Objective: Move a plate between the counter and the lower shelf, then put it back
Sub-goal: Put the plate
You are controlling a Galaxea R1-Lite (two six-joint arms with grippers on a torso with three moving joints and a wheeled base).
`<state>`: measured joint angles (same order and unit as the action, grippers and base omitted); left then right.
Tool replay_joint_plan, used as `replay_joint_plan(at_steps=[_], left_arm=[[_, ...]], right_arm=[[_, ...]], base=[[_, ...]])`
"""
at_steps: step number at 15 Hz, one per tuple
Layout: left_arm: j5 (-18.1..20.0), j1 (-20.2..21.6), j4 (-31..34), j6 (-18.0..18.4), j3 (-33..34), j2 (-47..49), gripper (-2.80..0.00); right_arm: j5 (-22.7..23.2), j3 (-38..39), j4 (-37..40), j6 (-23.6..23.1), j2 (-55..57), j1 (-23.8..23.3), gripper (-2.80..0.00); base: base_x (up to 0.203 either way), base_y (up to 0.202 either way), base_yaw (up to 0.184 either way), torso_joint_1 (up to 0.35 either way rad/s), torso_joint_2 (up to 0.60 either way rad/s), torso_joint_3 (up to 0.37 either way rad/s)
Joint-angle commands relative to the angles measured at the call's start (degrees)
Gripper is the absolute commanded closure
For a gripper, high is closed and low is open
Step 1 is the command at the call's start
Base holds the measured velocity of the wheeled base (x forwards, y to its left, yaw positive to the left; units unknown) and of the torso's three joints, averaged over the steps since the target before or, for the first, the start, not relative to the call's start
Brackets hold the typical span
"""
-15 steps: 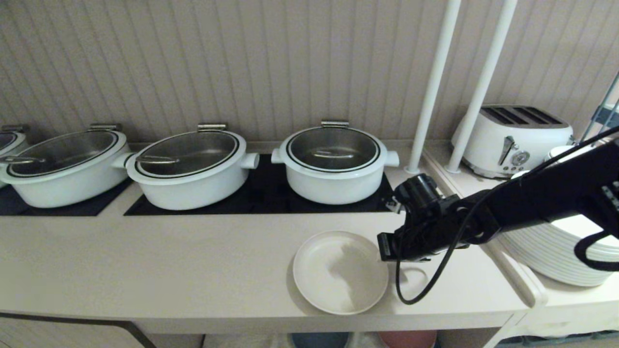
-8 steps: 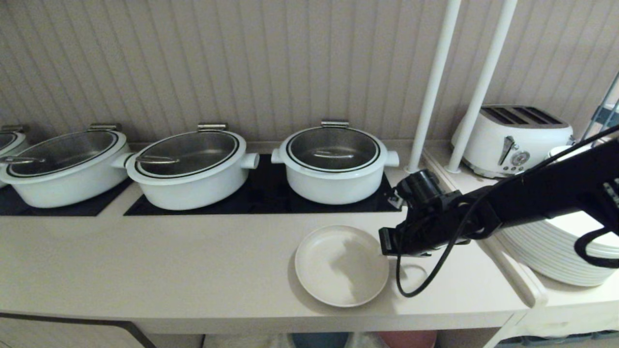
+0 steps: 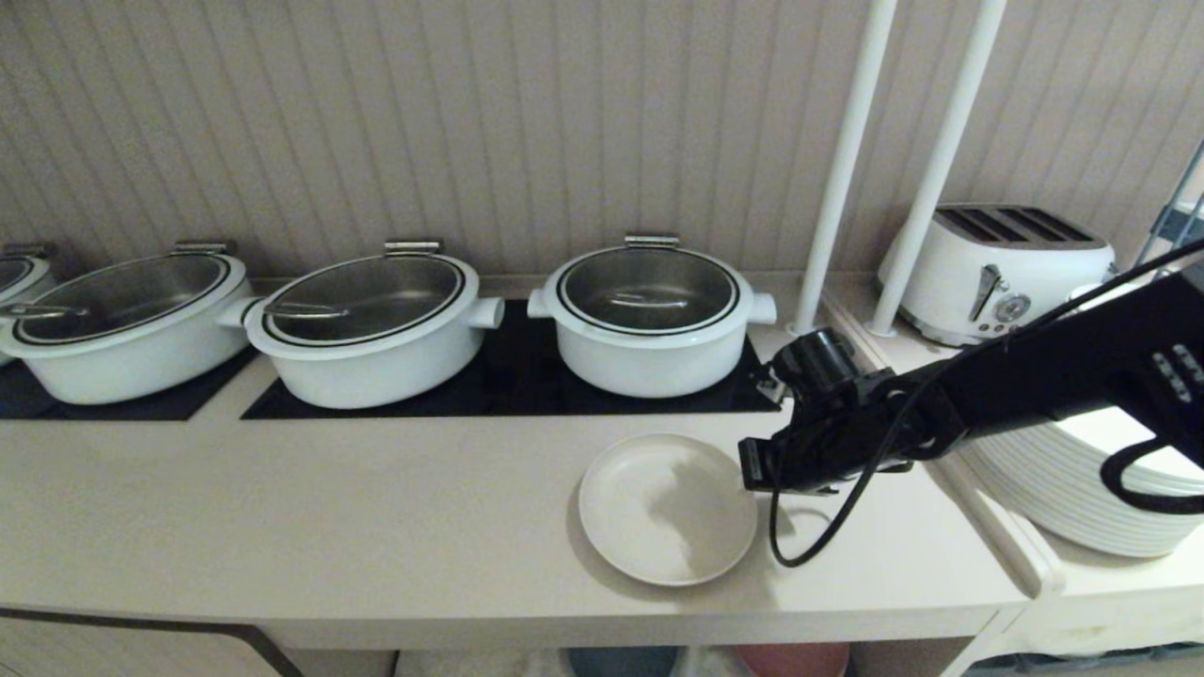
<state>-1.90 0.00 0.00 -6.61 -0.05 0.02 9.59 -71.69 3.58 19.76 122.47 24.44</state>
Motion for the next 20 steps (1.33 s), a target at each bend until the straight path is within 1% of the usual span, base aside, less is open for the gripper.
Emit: replay_joint_plan(at_steps=[1, 20], left_arm=[[0.0, 0.0, 0.0, -0.1, 0.0, 0.0, 0.00], [0.0, 0.0, 0.0, -0.1, 0.0, 0.0, 0.00]], right_arm=[[0.1, 0.0, 0.0, 0.0, 0.2, 0.0, 0.00], [0.1, 0.0, 0.2, -0.1, 0.4, -0.1, 0.00]], base=[[0.000, 0.000, 0.000, 0.000, 0.00, 0.000], [0.000, 0.000, 0.000, 0.000, 0.00, 0.000]])
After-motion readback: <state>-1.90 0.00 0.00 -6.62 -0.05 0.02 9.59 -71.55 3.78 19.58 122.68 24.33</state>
